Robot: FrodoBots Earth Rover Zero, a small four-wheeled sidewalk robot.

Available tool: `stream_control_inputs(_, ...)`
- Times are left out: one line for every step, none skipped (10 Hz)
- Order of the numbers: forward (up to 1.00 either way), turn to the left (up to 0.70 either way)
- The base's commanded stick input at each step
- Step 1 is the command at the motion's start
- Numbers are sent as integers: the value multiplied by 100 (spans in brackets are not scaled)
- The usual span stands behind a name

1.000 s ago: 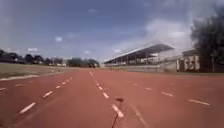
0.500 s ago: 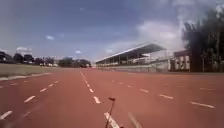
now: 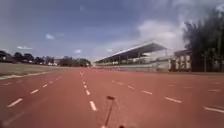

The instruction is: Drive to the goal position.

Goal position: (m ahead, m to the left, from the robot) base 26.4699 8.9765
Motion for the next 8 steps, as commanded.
stream_control_inputs(70, 0)
stream_control_inputs(70, 0)
stream_control_inputs(70, 0)
stream_control_inputs(70, 0)
stream_control_inputs(70, 0)
stream_control_inputs(70, 0)
stream_control_inputs(70, 0)
stream_control_inputs(70, 0)
